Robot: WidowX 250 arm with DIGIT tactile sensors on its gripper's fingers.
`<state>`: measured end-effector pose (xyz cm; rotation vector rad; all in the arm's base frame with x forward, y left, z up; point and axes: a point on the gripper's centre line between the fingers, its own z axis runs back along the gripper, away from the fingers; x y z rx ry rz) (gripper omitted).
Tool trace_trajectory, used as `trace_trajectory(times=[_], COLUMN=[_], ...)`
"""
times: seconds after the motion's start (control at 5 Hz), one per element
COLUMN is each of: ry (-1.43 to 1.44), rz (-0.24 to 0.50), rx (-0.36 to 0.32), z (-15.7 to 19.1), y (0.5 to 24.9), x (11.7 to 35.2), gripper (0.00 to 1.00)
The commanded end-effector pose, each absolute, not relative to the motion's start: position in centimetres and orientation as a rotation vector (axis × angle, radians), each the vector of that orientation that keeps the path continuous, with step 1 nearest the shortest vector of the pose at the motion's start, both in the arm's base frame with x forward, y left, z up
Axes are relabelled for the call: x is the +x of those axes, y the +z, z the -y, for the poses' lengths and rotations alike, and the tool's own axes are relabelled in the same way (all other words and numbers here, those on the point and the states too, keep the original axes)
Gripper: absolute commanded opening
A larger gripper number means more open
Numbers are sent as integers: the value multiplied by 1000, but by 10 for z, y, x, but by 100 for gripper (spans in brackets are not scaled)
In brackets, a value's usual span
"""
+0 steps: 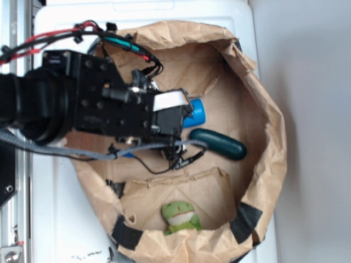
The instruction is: Grab the blue bottle.
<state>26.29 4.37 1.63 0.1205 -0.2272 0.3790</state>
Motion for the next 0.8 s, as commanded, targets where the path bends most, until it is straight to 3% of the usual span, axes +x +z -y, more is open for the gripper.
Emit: trace_trajectory(times=[0.0, 0.2, 0.4, 0.6], ry=[275, 247, 231, 214], rz=[200, 194, 221, 249], rx=[26, 5, 54, 75], z=[-36, -29, -26, -22], y=[75, 125, 156, 164], x=[260, 248, 243, 239], gripper=[0, 0, 0, 0])
